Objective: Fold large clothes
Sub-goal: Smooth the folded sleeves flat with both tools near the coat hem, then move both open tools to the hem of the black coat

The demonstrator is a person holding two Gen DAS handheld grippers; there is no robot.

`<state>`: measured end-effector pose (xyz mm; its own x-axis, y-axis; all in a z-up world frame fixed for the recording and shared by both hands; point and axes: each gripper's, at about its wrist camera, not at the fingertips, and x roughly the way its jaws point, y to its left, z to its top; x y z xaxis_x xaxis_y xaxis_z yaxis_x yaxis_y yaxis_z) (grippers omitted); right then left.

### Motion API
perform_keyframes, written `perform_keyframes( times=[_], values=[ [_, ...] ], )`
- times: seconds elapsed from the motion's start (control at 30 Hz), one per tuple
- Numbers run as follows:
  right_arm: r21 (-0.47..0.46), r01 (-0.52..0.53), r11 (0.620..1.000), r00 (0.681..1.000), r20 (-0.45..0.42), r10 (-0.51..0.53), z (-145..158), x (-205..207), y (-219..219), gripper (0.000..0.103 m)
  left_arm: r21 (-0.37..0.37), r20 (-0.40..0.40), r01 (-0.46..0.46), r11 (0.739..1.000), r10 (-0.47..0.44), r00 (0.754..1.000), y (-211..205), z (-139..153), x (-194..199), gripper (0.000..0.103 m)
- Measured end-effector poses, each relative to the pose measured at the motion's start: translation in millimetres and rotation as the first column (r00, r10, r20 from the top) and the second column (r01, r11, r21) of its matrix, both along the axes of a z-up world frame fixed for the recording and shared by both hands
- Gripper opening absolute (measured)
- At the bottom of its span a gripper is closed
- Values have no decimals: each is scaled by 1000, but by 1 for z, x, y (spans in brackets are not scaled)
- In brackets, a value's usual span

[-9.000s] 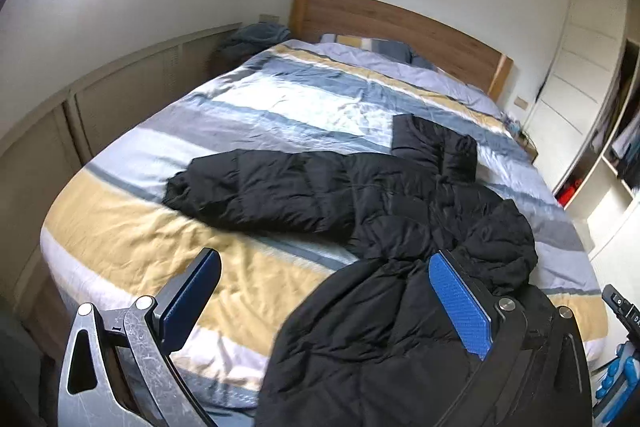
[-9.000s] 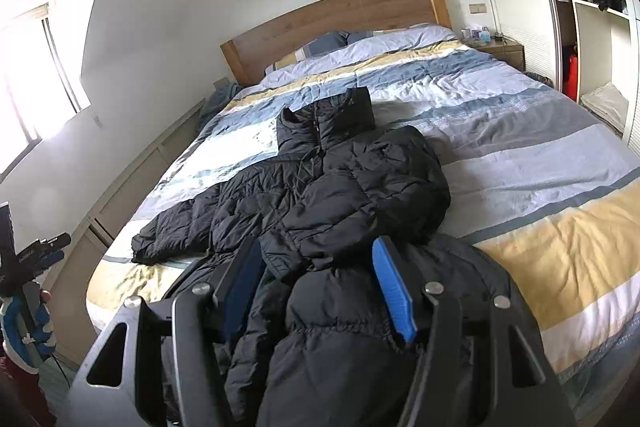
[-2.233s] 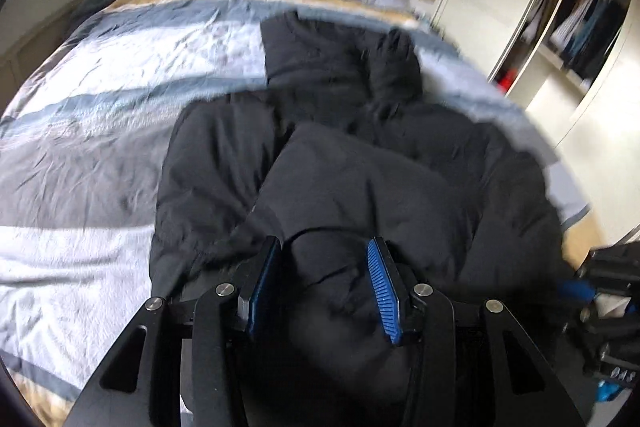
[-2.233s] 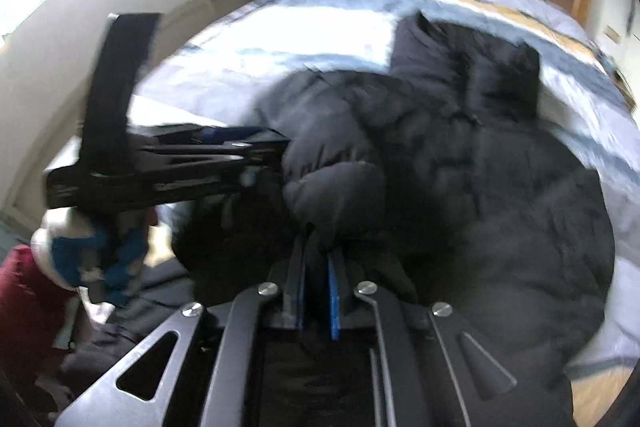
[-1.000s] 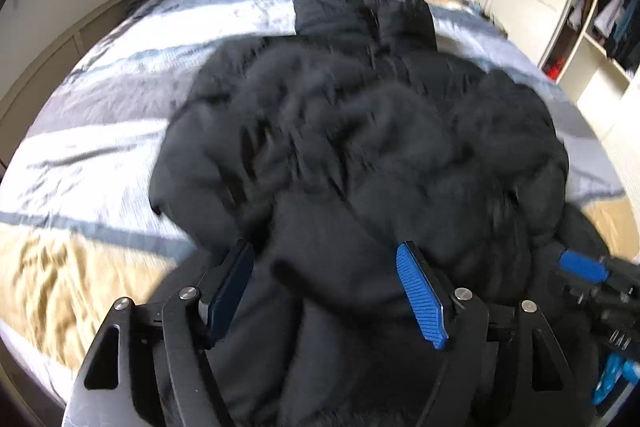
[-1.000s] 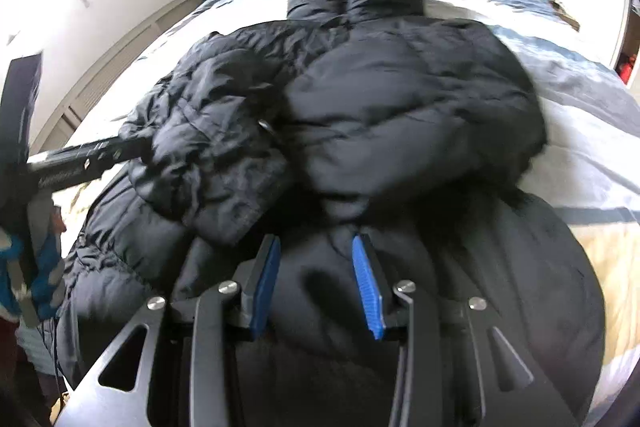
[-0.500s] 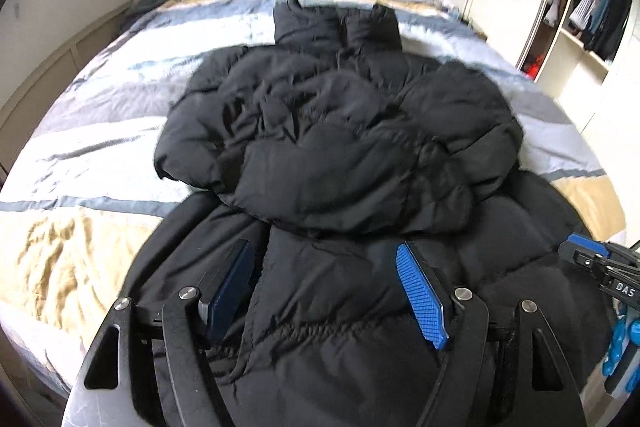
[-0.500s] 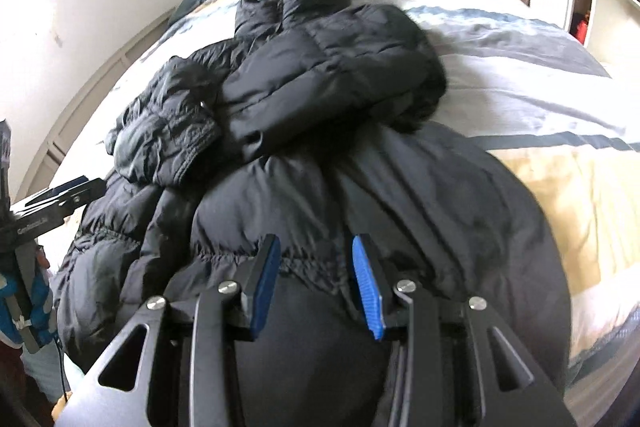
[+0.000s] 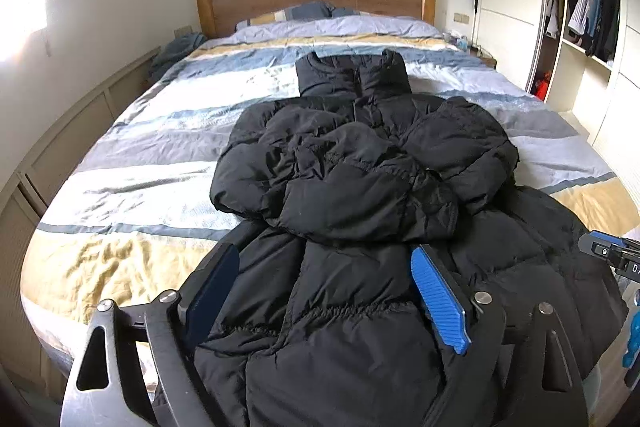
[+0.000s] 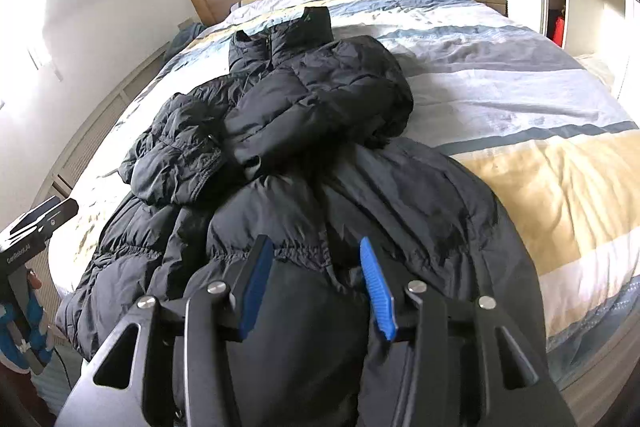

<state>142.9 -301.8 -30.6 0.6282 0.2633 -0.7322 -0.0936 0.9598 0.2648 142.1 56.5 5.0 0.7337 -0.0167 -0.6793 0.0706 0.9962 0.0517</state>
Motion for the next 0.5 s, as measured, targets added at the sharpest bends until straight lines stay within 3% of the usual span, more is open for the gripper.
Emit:
perform_keyframes(
  times=[0.5],
  values=[
    [5,69,998,997,40,-69,29,-1,-16,50,-18,53,-13,1000,14,998,14,13,-3,91]
  ],
)
